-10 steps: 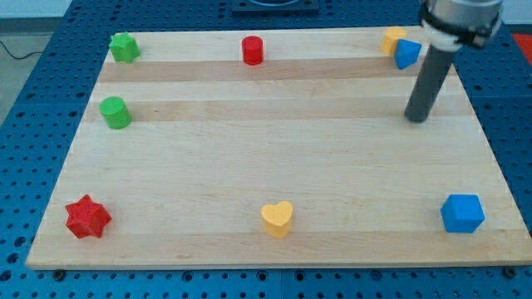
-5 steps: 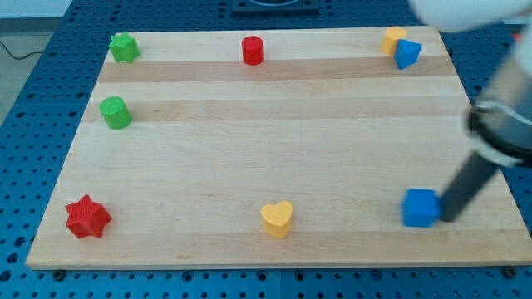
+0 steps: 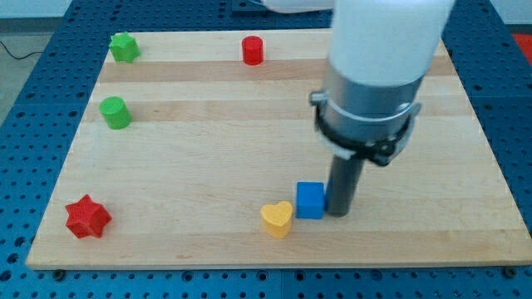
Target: Keep the blue cube at the center of the board
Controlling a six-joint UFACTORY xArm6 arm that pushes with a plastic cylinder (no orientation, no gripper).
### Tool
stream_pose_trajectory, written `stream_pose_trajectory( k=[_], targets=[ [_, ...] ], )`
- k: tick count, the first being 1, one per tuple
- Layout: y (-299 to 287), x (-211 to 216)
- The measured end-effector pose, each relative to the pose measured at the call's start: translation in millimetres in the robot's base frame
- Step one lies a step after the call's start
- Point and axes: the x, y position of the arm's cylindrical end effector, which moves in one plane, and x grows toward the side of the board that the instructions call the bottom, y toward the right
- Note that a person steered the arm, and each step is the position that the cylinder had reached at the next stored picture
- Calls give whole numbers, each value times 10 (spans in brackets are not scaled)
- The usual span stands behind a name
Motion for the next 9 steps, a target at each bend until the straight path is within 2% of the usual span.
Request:
stream_pose_trajectory(
  k=[1, 3, 4, 5, 6, 7, 8, 9],
  targets=[
    [-462, 7],
    [-978, -951],
    [-1130, -1021],
    [-1318, -824],
    [-1674, -1165],
    [-1707, -1676],
    [-1563, -1784],
    [-1936, -1645]
  ],
)
